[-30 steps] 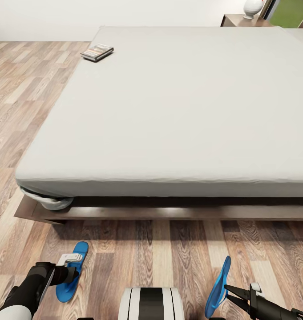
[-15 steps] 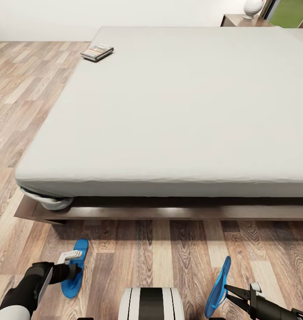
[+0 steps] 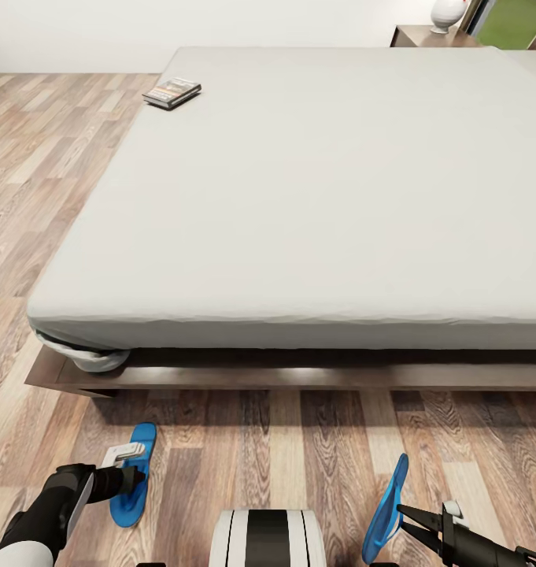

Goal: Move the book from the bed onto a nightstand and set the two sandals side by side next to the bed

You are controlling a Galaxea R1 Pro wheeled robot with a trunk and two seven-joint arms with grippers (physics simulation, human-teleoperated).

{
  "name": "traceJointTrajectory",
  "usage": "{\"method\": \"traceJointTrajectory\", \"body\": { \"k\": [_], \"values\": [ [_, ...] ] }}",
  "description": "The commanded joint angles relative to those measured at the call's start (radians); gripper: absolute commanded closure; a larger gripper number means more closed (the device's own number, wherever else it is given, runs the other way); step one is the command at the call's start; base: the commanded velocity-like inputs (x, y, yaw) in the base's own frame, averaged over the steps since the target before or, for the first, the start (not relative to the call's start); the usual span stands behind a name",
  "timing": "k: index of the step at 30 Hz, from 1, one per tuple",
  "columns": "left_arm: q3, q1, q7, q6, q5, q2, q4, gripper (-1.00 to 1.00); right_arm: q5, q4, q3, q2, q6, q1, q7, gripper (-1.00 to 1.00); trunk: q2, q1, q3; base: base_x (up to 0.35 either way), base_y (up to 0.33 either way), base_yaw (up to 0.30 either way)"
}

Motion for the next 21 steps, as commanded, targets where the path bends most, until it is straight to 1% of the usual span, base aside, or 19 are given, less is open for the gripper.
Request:
{"method": "traceJointTrajectory", "body": {
  "k": [1,9,21],
  "values": [
    [0.005,0.000,-0.009,0.002,-0.011,-0.001,-0.001,1.00,-0.003,0.000,0.000,0.000,0.009,0.000,0.001,1.00,0.000,0.000,-0.001,0.000,0.000,0.000],
    [0.004,0.000,0.016,-0.010,-0.010,-0.003,-0.003,1.00,-0.003,0.000,0.000,0.000,0.009,0.000,0.001,1.00,0.000,0.000,-0.001,0.000,0.000,0.000],
    [0.005,0.000,0.018,-0.019,-0.010,-0.002,-0.003,1.00,-0.003,0.000,0.000,0.000,0.009,0.000,0.001,1.00,0.000,0.000,-0.001,0.000,0.000,0.000]
  ]
}}
